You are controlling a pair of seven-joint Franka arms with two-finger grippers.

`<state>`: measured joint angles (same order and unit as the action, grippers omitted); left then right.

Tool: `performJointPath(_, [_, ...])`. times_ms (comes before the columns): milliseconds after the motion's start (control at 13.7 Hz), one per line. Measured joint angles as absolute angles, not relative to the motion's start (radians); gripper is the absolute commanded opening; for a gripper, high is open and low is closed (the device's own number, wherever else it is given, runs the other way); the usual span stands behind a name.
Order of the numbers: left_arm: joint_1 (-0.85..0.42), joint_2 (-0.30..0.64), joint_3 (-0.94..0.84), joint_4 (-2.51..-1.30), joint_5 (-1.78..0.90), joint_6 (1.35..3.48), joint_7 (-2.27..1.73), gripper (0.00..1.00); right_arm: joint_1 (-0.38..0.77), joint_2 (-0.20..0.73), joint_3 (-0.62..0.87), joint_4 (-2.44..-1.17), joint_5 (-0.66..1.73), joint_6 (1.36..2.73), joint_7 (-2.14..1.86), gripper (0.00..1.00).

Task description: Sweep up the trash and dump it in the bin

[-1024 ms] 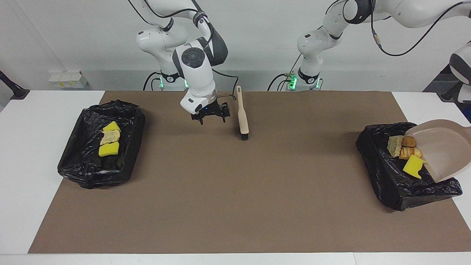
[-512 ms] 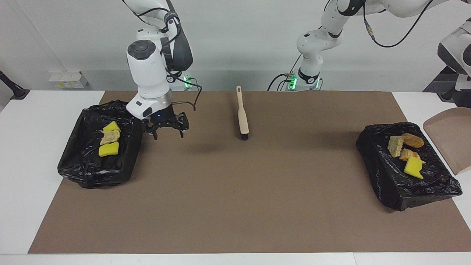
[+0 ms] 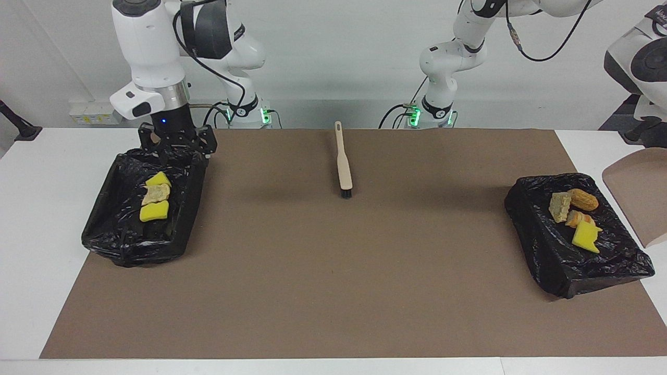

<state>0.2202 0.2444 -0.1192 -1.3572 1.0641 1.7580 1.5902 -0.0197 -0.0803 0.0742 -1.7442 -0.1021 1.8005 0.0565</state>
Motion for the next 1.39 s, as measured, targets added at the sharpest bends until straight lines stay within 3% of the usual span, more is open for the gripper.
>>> performJointPath(219, [0.173, 0.239, -0.121, -1.354, 0.957, 1.681, 1.585, 0.0, -0.02, -0.107, 0.063, -1.676, -0.102, 1.657, 0.032, 1.0])
performJointPath(731, [0.135, 0.216, -0.134, -1.387, 0.614, 1.634, 1.583, 0.0, -0.022, -0.108, 0.036, -1.677, -0.097, 1.604, 0.032, 1.0])
performJointPath(1024, [0.13, 0.211, -0.138, -1.475, 0.427, 1.637, 1.578, 0.0, -0.022, -0.109, 0.036, -1.679, -0.097, 1.602, 0.032, 1.0])
performJointPath(1390, [0.123, 0.208, -0.138, -1.684, 0.221, 1.761, 1.567, 0.0, -0.022, -0.11, 0.036, -1.684, -0.08, 1.602, 0.032, 1.0])
